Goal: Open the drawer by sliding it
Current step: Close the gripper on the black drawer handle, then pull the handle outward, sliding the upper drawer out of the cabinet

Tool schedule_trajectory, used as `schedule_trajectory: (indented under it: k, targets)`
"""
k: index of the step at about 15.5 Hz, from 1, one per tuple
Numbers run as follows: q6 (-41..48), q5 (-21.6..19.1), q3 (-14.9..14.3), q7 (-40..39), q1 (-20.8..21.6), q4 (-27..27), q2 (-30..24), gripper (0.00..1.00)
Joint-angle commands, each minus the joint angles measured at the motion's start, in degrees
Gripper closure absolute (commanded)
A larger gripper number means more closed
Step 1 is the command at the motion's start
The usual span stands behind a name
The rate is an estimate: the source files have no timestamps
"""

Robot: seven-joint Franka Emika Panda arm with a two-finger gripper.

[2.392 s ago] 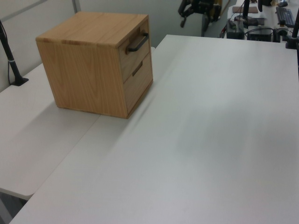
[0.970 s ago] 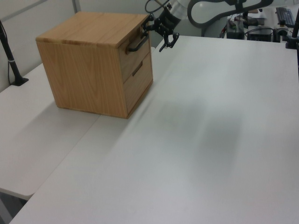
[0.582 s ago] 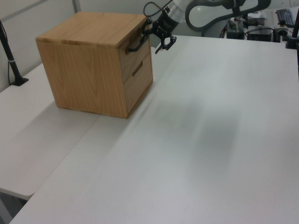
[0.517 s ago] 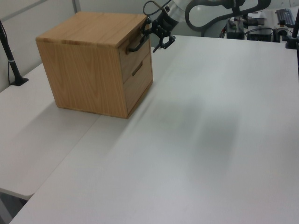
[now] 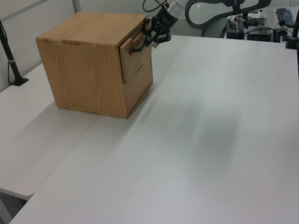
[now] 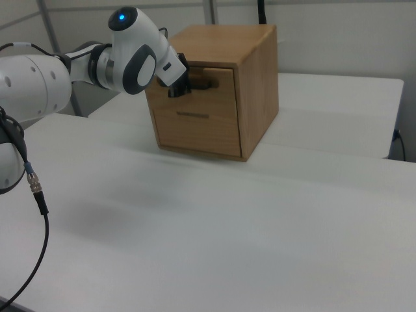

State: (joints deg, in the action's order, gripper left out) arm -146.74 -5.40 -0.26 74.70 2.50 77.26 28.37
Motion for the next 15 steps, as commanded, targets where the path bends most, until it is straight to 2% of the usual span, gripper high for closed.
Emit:
schedule_trajectory:
  k: [1, 6, 9, 11, 15]
  targets:
    - [3.3, -0.14, 0.69, -4.82, 0.4, 6.15, -5.43, 1.0]
    - [9.88, -0.14, 0.78, -6.32, 0.31, 7.82, -8.42, 1.0]
    - [16.73, -0.31, 0.78, -11.41, -0.13, 10.63, -11.76, 1.0]
    - [22.45, -0.31, 0.78, -12.21, -0.04, 10.55, -12.82, 0.99]
    - [28.16, -0.14, 0.78, -13.87, 0.04, 10.63, -15.18, 0.99]
